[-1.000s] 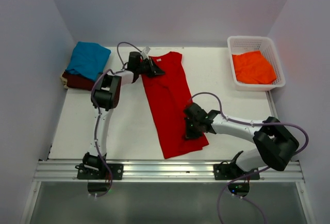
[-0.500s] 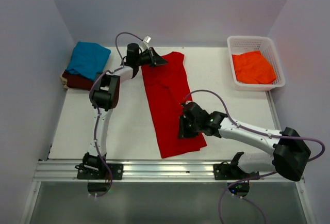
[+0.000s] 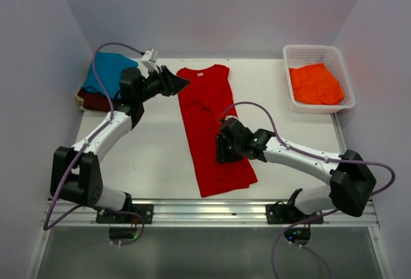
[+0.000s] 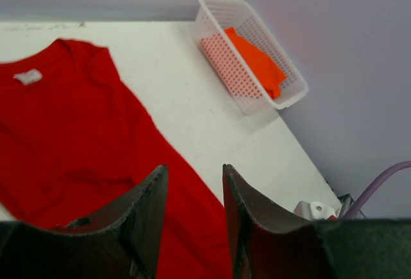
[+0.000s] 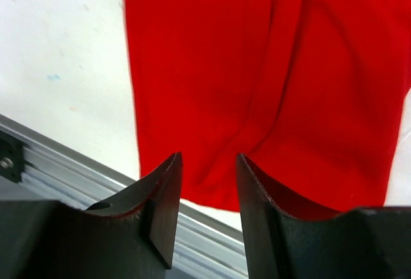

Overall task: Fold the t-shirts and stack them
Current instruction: Rotate the tshirt 90 degrees

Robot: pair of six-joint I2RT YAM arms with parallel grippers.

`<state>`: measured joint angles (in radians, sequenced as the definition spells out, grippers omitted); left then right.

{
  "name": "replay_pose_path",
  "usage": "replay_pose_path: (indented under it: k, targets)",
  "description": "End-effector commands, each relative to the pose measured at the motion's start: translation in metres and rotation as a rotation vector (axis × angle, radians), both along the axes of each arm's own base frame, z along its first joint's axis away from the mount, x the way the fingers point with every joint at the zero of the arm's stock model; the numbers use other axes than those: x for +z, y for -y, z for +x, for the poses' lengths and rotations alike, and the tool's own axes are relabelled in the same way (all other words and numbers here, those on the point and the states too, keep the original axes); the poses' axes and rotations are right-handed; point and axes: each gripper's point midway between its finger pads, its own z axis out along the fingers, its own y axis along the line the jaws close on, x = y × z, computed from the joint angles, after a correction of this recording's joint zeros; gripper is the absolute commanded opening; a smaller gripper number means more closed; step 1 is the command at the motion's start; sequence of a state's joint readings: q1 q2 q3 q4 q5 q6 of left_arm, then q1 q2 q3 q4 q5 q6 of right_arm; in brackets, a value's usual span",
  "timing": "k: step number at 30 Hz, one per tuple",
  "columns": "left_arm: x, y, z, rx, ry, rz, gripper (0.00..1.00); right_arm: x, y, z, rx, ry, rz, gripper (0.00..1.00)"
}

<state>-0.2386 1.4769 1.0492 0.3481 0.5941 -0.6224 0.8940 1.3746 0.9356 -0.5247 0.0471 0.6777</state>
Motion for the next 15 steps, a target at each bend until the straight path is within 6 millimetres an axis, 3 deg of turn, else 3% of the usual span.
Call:
replay_pose_path:
  k: [1,5,15]
  targets:
    - [-0.061,-0.026,-0.013,0.13,-0.112,0.116,0.44,-0.012,-0.009,-0.018,0.001,-0.052,0.049,0.42]
    - [-0.062,-0.035,-0.028,0.16,-0.107,0.129,0.45,-0.023,-0.015,-0.036,0.031,-0.08,0.038,0.41]
    - [-0.08,-0.037,-0.041,0.149,-0.141,0.146,0.42,-0.035,-0.04,-0.052,0.077,-0.115,-0.002,0.41]
